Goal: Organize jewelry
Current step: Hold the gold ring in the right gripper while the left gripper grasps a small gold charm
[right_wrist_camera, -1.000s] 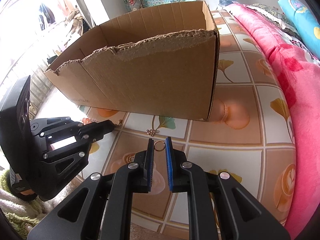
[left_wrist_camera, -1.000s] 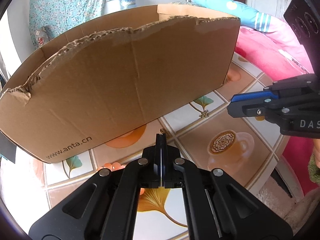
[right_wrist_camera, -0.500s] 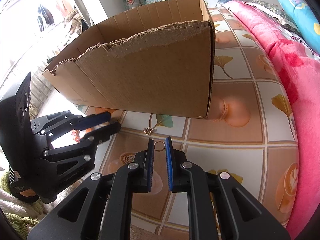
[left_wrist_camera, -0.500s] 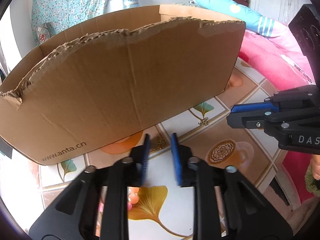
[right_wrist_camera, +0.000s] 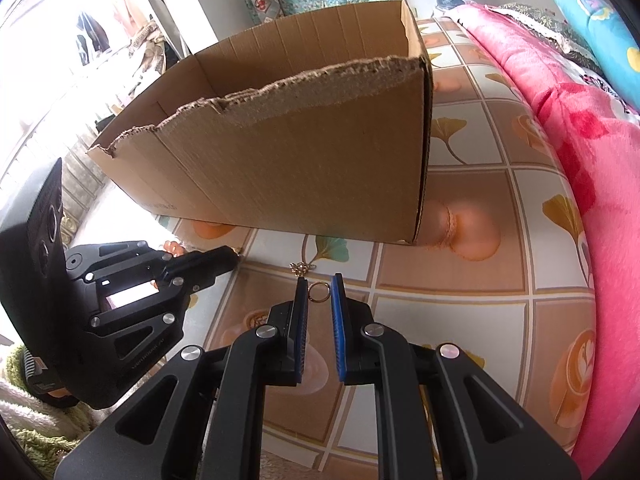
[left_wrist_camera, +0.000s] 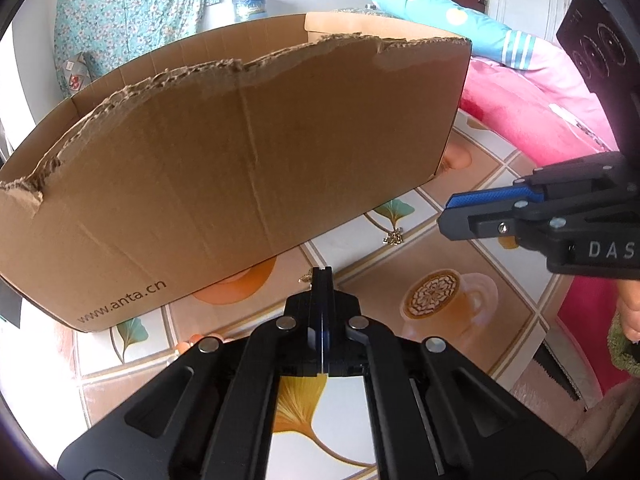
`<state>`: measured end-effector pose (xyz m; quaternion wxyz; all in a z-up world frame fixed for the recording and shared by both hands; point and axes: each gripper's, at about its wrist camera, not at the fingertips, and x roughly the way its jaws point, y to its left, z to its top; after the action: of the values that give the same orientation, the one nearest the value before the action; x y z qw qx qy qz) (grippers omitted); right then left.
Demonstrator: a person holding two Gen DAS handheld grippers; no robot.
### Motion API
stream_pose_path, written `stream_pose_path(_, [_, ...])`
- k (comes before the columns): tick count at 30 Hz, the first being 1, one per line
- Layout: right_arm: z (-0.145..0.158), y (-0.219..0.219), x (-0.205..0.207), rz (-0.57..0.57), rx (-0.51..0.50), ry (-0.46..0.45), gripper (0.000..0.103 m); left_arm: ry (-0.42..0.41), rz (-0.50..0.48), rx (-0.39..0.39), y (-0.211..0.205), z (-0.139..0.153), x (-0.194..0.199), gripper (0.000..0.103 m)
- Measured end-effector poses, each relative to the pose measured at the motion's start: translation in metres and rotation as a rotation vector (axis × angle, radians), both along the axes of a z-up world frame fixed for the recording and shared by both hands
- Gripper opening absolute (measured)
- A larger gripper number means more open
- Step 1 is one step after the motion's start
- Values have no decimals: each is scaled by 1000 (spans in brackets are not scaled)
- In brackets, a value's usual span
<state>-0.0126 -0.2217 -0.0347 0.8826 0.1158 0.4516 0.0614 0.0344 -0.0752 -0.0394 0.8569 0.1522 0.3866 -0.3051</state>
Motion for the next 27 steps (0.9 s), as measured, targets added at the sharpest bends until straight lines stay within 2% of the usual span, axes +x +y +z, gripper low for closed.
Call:
stream_pose_path(4, [1,1,-2,1,2,-3,12,-3,-3,-14,4,3,-4,0])
stream_pose_path(8, [1,2,-3,-2,7,-3,12,-30,27,4,5,7,-1,0])
stream_pose_path(11, [1,3,-3,-3,9,-5,12,10,44,11,6,5,7,0])
stream_pose_path(12, [1,4,-3,-5,10,-6,12,25,45,-1,7,6,8,2])
stream_pose_path(15, [0,2,-3,-12,21,-6,12,36,38,-20,6,9,6,26])
stream_pose_path(20, [-5,-1,1,-7,29,1,12,54,42,-12,0,5,8,27])
stream_pose_path(24, [-7,-4,3,-6,40,0,12,37,29,3,-4,3,10,25])
stream_pose_path(27, [-11,-6,5,-9,47,6,12,32,13,9,-4,3,13,13])
